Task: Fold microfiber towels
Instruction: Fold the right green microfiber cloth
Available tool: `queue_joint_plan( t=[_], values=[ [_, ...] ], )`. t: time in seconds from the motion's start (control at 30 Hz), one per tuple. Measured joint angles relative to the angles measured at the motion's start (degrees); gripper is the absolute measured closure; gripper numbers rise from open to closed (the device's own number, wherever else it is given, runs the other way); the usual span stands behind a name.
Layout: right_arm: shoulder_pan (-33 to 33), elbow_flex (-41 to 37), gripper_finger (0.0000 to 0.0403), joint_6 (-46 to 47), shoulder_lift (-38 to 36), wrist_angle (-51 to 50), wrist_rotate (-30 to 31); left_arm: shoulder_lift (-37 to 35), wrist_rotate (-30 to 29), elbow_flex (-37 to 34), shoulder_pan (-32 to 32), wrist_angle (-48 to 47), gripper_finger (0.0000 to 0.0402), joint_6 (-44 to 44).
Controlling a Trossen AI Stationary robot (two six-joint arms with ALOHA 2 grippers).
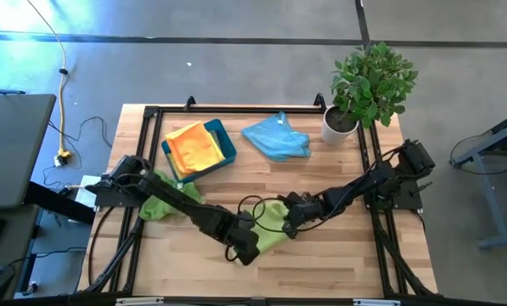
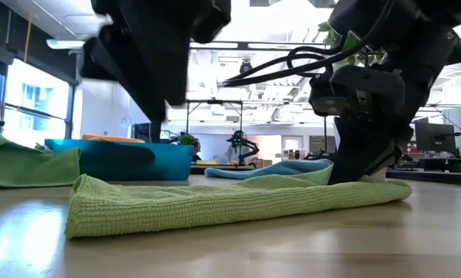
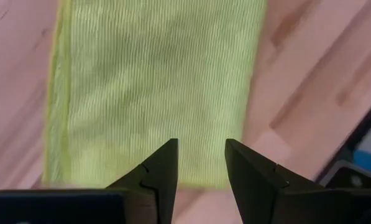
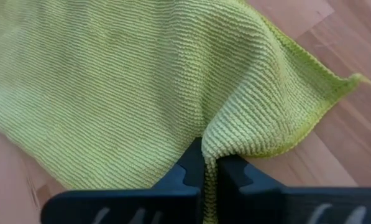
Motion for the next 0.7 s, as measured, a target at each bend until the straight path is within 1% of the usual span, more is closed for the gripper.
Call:
queue_joint_plan(
  t=[0.1,0.2,0.3,0.47,0.7],
  values=[
    [-0.66,0.02,0.0402,-1.45,0.03,-0.02,-2.05,-0.04,1.61,3.28,0.20,-6.34,0.0277,-0.34],
    [-1.71,0.02,0.0402,-2.02,0.03,-0.10,-3.77,-0.04,0.68,5.56,0.20,-11.91,0.0277,-0.37],
    [-2.85,0.00,0.0402,-1.49,0.05,-0.14,-5.12,-0.10,-0.78,6.58,0.20,-15.39,0.0277,-0.11],
    [-5.08,0.00,0.0402,-0.47,0.07,-0.79,-8.05,-0.09,-1.78,6.62,0.20,-17.49,0.0277,4.61],
    [-7.33,0.02,0.0403,1.92,0.07,-1.99,-11.15,-0.09,-3.65,6.62,0.98,-17.68,0.0277,15.04]
  ],
)
